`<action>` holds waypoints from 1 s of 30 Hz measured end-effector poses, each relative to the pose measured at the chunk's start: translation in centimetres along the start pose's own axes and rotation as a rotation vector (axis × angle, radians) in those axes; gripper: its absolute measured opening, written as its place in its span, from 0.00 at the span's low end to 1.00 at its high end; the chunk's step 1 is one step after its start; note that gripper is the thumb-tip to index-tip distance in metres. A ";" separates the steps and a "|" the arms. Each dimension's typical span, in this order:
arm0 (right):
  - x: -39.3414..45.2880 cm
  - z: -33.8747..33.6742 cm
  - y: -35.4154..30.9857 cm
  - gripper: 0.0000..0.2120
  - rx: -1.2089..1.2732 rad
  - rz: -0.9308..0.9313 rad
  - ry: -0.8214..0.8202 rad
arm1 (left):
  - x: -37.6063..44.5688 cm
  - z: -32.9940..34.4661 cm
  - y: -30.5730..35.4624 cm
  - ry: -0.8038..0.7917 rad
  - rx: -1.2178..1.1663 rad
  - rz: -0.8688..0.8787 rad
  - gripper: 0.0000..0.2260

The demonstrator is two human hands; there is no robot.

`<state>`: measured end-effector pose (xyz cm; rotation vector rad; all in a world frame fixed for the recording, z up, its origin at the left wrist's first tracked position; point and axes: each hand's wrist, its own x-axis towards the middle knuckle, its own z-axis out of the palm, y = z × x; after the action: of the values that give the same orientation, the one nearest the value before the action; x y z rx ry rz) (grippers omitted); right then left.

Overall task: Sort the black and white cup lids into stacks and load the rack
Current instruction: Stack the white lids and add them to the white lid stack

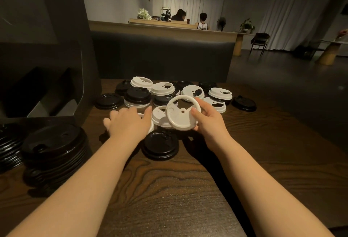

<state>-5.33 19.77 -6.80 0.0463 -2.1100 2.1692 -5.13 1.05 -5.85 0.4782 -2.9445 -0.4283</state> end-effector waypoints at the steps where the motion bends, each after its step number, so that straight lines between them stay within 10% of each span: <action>1: 0.0 -0.1 0.0 0.17 0.003 0.005 0.004 | 0.1 -0.1 -0.2 0.034 -0.020 -0.013 0.30; 7: -0.1 0.1 0.0 0.15 0.061 0.097 -0.034 | 1.3 0.3 -1.4 -0.214 -0.126 -0.104 0.32; 30: -0.6 0.5 -0.2 0.11 0.154 0.211 -0.063 | 0.6 0.2 0.0 0.083 -1.060 0.012 0.11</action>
<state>-4.74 19.25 -6.60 -0.1000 -2.0595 2.4786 -5.77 0.88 -5.98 0.2949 -2.1740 -1.7241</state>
